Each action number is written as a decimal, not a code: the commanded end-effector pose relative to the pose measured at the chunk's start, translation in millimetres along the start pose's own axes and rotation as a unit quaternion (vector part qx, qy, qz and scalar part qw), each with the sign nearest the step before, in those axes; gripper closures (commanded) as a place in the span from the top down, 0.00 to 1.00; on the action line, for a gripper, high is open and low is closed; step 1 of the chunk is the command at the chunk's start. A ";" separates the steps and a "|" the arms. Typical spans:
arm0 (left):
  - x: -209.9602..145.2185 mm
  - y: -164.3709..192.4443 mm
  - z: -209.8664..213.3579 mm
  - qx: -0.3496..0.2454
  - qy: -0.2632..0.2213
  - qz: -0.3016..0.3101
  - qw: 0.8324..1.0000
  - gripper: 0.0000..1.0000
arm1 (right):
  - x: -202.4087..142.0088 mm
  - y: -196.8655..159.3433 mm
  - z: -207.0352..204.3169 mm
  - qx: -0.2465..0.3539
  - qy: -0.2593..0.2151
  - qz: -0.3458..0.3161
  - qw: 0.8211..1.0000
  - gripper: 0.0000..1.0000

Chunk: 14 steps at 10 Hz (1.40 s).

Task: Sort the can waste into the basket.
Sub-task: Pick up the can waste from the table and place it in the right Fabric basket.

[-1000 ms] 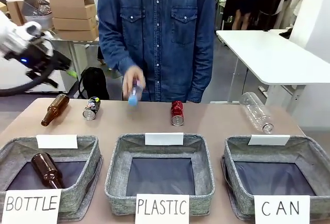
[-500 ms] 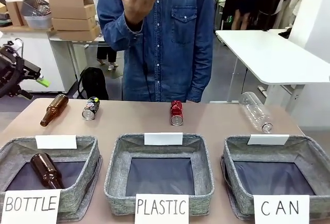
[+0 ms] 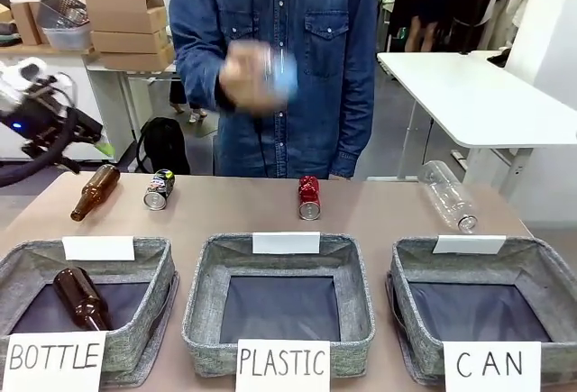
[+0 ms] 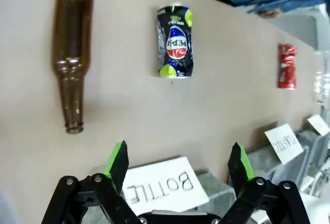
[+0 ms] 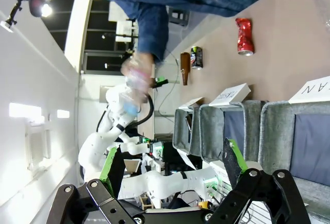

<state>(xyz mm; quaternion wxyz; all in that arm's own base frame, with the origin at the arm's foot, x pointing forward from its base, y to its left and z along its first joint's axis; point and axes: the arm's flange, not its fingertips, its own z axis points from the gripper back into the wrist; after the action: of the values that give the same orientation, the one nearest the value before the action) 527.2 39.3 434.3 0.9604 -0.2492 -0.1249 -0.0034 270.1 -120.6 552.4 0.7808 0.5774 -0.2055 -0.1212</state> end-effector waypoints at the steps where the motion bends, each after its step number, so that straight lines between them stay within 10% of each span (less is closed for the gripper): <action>1: 30.3 -7.8 -22.0 0.049 0.019 0.016 0.998 1.00 | 2.7 1.4 -1.4 0.014 -0.005 0.014 1.000 1.00; 7: 10.6 29.8 29.7 -0.076 0.060 -0.031 0.995 1.00 | 2.7 1.4 -1.4 0.014 -0.005 0.014 1.000 1.00; 14: 28.3 -24.0 -48.3 0.053 0.043 -0.017 0.998 1.00 | 2.7 1.4 -1.4 0.014 -0.005 0.014 1.000 1.00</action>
<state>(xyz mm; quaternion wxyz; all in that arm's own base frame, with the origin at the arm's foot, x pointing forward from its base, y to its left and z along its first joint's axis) 551.7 6.2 420.5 0.9660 -0.2342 -0.1009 -0.0419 270.1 -120.6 552.5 0.7809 0.5773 -0.2056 -0.1211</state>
